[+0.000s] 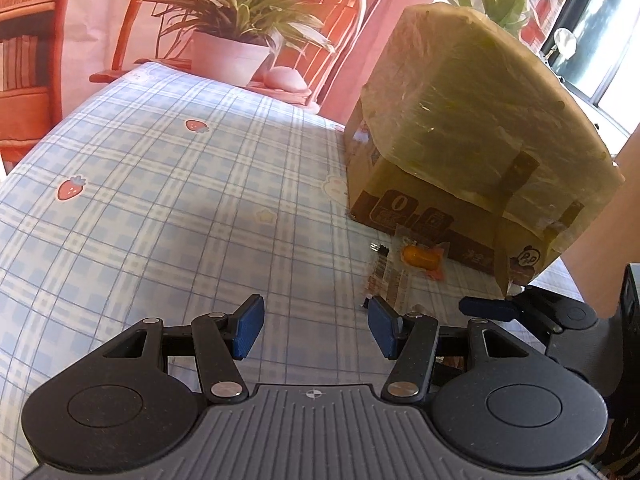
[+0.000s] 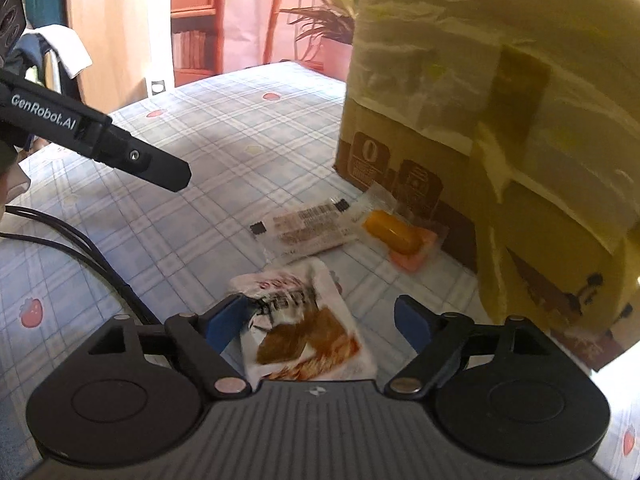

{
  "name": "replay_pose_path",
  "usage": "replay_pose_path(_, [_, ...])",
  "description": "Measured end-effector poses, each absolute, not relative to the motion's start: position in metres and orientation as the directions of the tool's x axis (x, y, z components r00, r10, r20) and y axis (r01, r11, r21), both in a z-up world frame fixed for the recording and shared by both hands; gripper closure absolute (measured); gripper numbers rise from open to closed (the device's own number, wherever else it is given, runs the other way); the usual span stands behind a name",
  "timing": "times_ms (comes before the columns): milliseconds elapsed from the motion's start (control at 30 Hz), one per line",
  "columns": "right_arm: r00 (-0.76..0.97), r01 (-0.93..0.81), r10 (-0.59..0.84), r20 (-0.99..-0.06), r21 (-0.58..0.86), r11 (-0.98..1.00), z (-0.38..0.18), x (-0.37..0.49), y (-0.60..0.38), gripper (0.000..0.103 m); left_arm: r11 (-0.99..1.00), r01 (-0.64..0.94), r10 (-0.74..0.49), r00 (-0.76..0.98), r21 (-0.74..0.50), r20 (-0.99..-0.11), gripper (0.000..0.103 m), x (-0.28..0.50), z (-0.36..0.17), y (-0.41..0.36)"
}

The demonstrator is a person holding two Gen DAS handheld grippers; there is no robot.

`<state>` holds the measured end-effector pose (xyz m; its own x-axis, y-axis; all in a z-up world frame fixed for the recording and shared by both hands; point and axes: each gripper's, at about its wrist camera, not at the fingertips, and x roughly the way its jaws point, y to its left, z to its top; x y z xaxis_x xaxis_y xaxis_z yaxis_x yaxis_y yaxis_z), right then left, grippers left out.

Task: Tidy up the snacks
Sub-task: 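Move the right tool to the silver meat packet while the left tool moves to the clear sachet, then grasp the silver meat packet with the right tool while the left tool grasps the clear sachet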

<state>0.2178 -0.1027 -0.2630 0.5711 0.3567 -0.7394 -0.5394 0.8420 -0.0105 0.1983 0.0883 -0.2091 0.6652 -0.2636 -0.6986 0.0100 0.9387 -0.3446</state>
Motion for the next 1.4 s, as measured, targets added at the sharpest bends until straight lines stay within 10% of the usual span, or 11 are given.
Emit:
replay_pose_path(767, [0.708,-0.208,0.213,-0.674,0.090,0.974,-0.263,0.181,-0.156,0.051,0.948,0.042,-0.268,0.637,-0.315,-0.723,0.043,0.200,-0.217,0.076])
replay_pose_path(1400, [0.748,-0.095,0.170,-0.642,0.151,0.984,-0.272,0.173,-0.186,0.044,0.954,0.273,-0.269,0.612,-0.121,-0.743,0.043,0.257,-0.233,-0.003])
